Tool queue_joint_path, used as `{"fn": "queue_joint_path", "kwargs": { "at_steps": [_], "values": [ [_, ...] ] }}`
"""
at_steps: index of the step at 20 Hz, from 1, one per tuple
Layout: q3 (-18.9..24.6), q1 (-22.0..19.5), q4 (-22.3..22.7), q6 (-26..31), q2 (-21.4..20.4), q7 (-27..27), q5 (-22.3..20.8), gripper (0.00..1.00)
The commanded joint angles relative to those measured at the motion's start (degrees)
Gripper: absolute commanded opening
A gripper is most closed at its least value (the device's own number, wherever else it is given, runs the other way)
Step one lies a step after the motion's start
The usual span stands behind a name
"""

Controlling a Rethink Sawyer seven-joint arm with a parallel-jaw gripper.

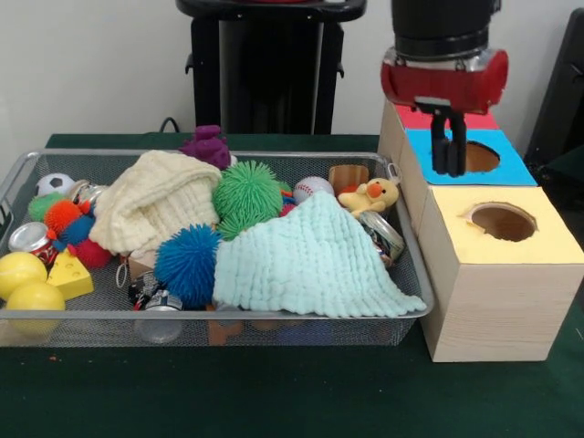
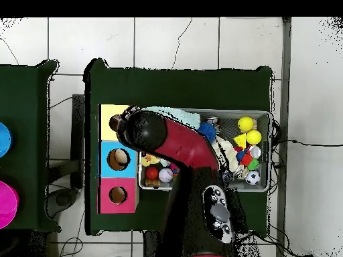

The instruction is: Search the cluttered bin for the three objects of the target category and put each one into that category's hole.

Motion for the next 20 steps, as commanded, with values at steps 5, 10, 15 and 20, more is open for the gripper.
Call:
{"fn": "queue_joint_path", "kwargs": {
  "at_steps": [5, 10, 15, 20],
  "values": [
    [7.66, -3.42, 1.84, 5.31, -1.92, -5.07, -9.02, 0.00],
    [-5.90, 3.08, -11.06, 10.56, 2.59, -2.63, -23.16, 0.00],
    [-9.27, 3.66, -12.99, 8.25, 5.25, -0.30, -29.08, 0.00],
    [-12.32, 4.87, -13.20, 5.03, 6.35, 3.27, -32.59, 0.00]
  ]
}}
